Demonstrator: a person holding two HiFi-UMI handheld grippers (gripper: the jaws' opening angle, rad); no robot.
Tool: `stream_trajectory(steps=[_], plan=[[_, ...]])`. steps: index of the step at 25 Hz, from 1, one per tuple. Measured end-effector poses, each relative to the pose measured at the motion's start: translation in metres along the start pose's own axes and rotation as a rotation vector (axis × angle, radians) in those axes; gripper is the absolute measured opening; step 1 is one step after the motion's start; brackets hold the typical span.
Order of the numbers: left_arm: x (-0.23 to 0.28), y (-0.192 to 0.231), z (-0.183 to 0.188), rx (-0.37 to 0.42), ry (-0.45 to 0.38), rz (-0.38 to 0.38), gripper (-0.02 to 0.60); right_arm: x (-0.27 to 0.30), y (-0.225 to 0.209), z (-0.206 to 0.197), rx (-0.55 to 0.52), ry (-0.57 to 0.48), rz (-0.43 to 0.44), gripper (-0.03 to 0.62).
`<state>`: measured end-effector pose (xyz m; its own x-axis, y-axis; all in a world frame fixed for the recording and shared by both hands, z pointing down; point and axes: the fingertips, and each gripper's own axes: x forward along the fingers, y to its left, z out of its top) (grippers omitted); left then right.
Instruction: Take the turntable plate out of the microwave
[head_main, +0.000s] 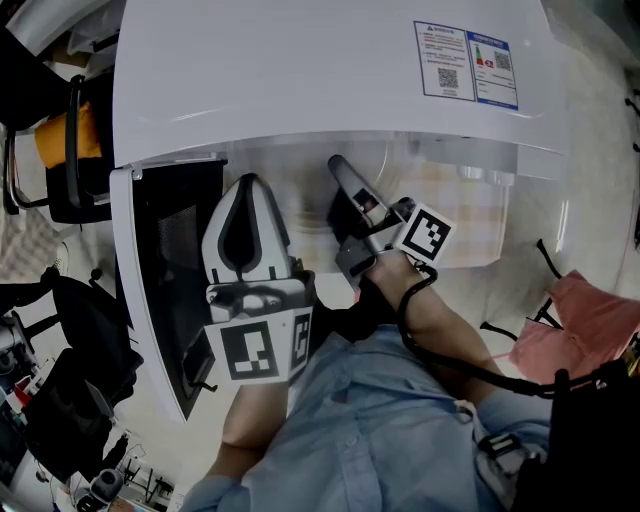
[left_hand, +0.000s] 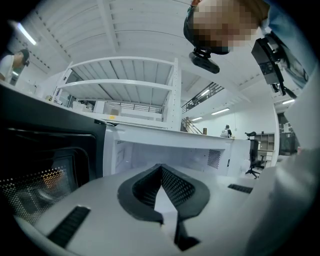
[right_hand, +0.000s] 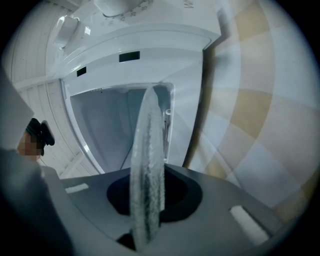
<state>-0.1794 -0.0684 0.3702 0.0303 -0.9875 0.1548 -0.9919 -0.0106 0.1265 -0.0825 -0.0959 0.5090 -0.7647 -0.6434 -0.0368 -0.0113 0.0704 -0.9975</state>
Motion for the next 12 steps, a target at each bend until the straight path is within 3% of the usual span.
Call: stream_trajectory(steps=[12], plan=[[-0.024, -0.021, 0.009, -0.008, 0.000, 0.004, 0.008, -0.033, 0.018, -0.013, -0.003, 0.033, -0.009, 0.026]])
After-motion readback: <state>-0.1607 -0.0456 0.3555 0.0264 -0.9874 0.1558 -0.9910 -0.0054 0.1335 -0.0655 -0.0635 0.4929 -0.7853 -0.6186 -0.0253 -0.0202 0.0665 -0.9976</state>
